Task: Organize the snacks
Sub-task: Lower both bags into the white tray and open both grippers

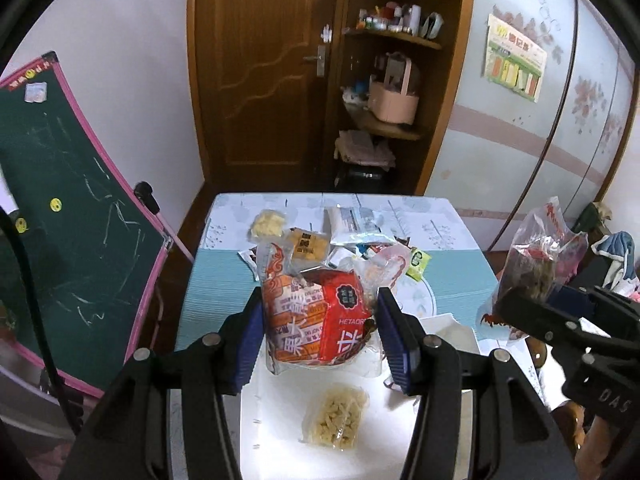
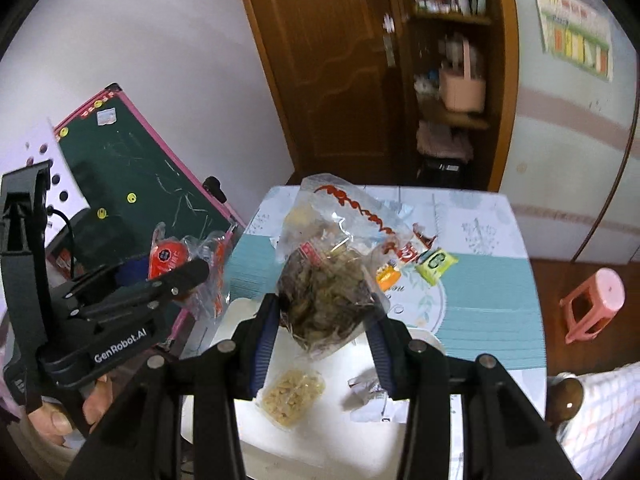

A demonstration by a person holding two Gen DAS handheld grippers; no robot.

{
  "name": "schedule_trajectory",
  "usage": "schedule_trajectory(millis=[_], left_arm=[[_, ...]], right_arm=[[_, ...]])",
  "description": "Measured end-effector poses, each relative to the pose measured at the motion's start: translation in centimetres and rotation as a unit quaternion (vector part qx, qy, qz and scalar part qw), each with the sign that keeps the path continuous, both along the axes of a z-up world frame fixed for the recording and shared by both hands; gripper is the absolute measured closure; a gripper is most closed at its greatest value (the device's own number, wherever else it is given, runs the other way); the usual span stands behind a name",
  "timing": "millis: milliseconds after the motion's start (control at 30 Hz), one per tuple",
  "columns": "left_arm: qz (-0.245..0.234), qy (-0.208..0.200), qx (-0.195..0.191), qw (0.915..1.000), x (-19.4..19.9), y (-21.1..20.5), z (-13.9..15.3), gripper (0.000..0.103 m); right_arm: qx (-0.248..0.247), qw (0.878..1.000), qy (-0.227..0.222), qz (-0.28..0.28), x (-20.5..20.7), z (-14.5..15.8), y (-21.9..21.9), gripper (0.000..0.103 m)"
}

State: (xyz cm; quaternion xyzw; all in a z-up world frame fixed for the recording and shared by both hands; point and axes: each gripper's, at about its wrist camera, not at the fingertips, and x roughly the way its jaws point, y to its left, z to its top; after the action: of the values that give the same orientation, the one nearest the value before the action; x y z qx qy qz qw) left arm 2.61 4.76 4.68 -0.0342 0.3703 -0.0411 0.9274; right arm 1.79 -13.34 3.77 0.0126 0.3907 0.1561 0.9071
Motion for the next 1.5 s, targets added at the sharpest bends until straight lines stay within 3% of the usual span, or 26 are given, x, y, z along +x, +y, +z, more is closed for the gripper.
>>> schedule_trajectory(millis=[233,367,733,867,1233,1300,1367,1500], left_arm=[[0.017,-0.020,0.000,0.9997,-2.5,0.3,-0.6,0.051],[0.023,-0.011,0.017,0.9995,-3.3,0.2,-2.0,0.051],[0.014,0.072,0.042,0.9964,-3.0,-0.6,-8.1,0.050],[0.003,0.109,0.037,0.9933,-2.6,-1.1,-10.2,0.050],[0.002,0.156,0.043,0.9868,-1.1,-1.5,-13.0,0.048],[0.000,0.163,0.043,0.9857,-0.8,-1.6,-13.3,0.043],[-0.002,0.166,0.043,0.9852,-0.7,-1.7,-13.5,0.017],[-0.012,0.163,0.048,0.9853,-0.6,-2.2,-13.6,0.011]], right_arm=[[-0.002,0.999,-0.024,-0.027,-3.2,-1.4,-0.4,0.060],[-0.011,0.999,-0.009,-0.045,-3.4,-3.1,-0.8,0.060],[-0.028,0.996,0.072,-0.048,-3.4,-7.9,-0.2,0.060],[-0.035,0.996,0.072,-0.040,-3.5,-8.2,0.2,0.060],[-0.044,0.993,0.105,-0.032,-2.7,-9.9,0.8,0.059],[-0.043,0.992,0.111,-0.032,-2.5,-10.2,0.8,0.059],[-0.042,0.992,0.119,-0.031,-2.3,-10.5,0.8,0.059],[-0.042,0.990,0.131,-0.030,-1.9,-11.1,1.0,0.059]])
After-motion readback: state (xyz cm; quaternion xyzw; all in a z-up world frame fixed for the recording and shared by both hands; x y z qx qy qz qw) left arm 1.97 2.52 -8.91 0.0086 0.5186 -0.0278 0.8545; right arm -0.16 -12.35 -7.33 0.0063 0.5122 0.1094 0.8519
